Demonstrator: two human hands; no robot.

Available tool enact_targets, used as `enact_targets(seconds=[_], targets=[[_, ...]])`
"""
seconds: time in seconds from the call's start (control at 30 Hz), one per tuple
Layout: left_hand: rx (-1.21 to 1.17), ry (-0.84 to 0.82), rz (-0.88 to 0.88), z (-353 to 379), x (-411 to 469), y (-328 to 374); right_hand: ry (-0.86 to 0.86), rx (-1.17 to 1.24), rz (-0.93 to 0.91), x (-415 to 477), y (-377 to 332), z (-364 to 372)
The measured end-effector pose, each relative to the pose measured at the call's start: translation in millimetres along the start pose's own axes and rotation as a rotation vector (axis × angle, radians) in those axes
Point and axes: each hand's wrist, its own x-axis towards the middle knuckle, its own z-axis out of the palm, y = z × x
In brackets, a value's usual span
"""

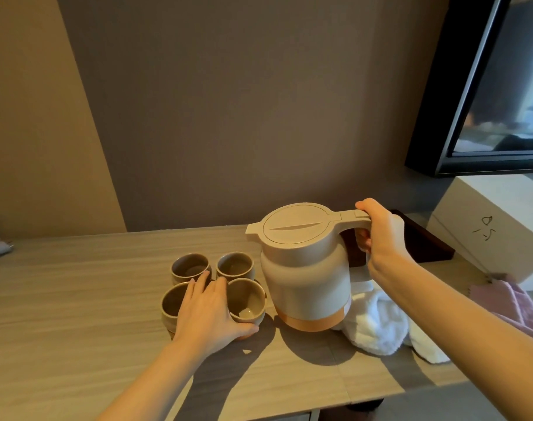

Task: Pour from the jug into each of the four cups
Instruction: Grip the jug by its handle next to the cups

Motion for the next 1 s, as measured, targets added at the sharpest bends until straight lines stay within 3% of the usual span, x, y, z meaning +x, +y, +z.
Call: enact_targets(seconds=[0.17,0.3,0.63,0.77,1.0], targets=[[-0.040,0.086,0.048,9,-3,12,0.015,-0.008,0.004,0,-2,-6],[-0.154,0.110,-0.019,11,-5,20,0.015,-0.004,0.003,-1,-3,-11],[-0.783,0.166,-0.206,-19,4,23,0.031,0.028,-0.006,-1,-21,-11],[-1.045,0.181,-0.181,-44,4,21,0.020,0.029,0.003,-2,-26,-5],[-0.977,0.208,-0.135,-73,-3,19,-0.019,-0.015,-0.008,-8,-28,7]])
